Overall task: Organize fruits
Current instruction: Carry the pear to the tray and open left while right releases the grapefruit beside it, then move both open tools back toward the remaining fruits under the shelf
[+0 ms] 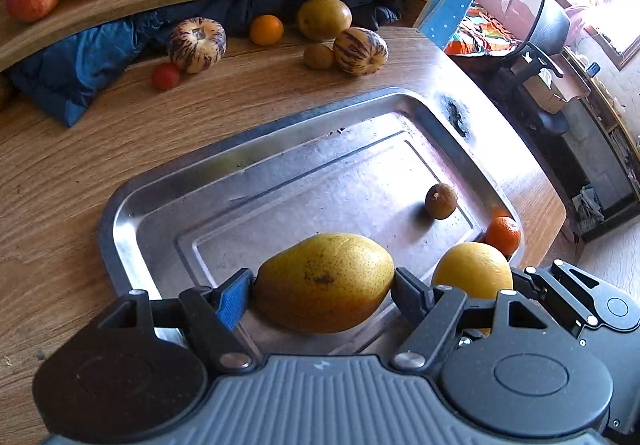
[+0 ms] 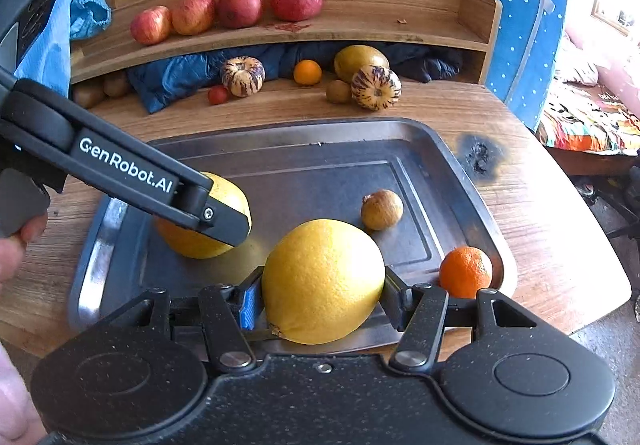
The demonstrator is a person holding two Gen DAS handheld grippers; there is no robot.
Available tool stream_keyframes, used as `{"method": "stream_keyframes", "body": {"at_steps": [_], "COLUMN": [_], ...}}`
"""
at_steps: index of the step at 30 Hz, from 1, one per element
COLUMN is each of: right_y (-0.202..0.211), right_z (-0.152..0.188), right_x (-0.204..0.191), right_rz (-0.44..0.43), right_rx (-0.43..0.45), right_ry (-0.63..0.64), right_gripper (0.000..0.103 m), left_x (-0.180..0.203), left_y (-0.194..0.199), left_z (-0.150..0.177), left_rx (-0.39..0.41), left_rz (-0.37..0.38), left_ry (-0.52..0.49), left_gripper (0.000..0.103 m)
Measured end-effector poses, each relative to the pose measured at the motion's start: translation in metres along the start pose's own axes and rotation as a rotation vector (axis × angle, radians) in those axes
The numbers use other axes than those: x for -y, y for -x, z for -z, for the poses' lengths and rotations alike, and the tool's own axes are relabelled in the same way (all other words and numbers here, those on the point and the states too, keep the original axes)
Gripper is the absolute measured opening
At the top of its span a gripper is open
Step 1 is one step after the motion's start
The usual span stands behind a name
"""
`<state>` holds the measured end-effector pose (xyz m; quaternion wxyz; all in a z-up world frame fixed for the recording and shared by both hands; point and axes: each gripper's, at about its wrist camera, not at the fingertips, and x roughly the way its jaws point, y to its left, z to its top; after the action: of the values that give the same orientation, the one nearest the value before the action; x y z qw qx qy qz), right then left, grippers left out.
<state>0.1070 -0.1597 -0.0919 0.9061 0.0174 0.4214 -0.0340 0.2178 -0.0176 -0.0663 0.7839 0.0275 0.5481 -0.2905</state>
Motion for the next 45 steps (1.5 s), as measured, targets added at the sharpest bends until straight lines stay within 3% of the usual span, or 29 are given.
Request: {"method": "stream_keyframes", "body": {"at_steps": [10, 12, 24, 35, 45], "right_y": [-0.002, -0.001, 0.034, 0.056, 0.062], "right_z": [0.001, 0.001, 0.016, 0.036, 0.033], "right_x": [0.0, 0.0, -0.004, -0.024, -0.043], "right_rz": [-0.024, -0.026, -0.091, -0.171, -0.229], "right_rx": [0.004, 0.008, 0.073, 0.058, 0.064], "right_ry": [0.038, 0.045, 0.059, 0.083, 0.115], "right_gripper": [0.06, 0.061, 0.091, 0.102, 0.102], "left_x": [0.004, 0.005, -0.002, -0.014, -0.033], "left_y": [0.004, 0.004, 0.037, 0.07, 0.084], "left_z": [0.009, 0.011, 0.045, 0.099, 0.106], "left_rx": [0.037, 0.034, 0.081, 0.004, -0.029], "left_rz": [-0.034, -0.041, -0.131, -0.229, -0.262], "left_ry": [0.021, 0.034, 0.113, 0.153, 0.239], "left_gripper": [0.079, 0.083, 0.096, 0.101, 0.102]}}
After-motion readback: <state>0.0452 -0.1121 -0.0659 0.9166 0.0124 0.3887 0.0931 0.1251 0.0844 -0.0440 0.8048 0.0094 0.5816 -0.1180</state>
